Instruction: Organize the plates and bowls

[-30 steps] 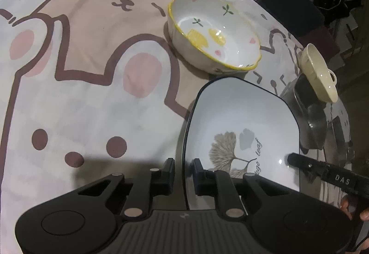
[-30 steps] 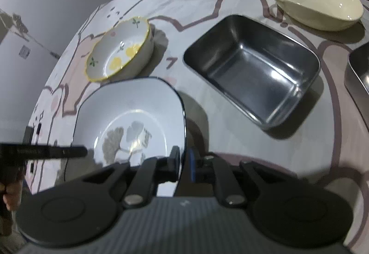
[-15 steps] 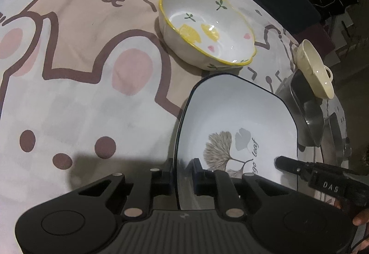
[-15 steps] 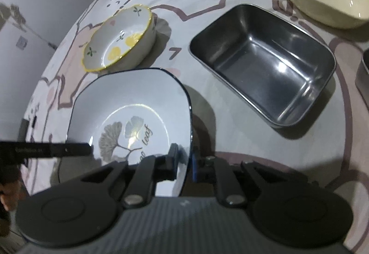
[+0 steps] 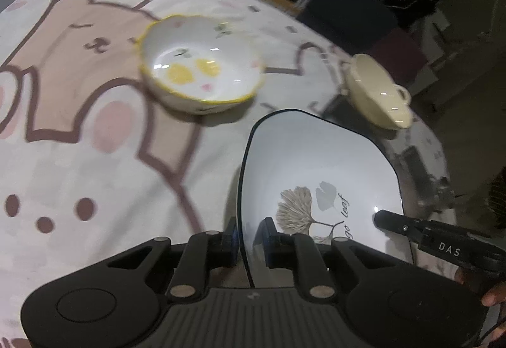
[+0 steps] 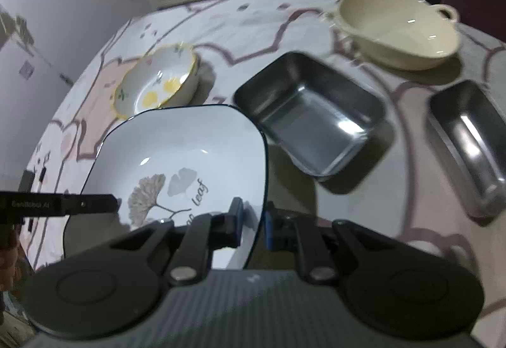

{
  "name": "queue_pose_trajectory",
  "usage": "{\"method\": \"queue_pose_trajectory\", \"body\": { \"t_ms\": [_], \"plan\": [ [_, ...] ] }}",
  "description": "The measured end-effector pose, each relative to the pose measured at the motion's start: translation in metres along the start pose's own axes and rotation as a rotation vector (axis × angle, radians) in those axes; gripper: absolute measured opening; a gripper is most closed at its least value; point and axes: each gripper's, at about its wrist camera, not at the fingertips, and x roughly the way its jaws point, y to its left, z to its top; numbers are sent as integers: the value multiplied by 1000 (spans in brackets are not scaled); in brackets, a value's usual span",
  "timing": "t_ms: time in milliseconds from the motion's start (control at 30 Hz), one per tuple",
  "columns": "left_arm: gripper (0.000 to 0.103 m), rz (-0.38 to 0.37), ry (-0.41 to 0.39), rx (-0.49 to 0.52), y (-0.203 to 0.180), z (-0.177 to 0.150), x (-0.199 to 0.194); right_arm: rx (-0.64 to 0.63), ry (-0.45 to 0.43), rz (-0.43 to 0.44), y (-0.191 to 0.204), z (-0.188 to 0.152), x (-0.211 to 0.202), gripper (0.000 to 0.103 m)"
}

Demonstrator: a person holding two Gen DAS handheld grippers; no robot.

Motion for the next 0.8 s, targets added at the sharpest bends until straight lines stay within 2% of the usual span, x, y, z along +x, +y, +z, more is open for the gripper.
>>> {"method": "queue_pose_trajectory", "body": {
  "t_ms": [367,500,800],
  "plan": [
    [16,-68,-11,119,-75,-19,3,87,-98,-40,-48,-33,-66,16],
    [16,-88,38,156,-99,-28,17,115,-108,-72,-67,-47,-80,16],
    [16,-72,139,221,-136,-45,51,162,-78,-144,-105,-78,-96,17]
  ]
}}
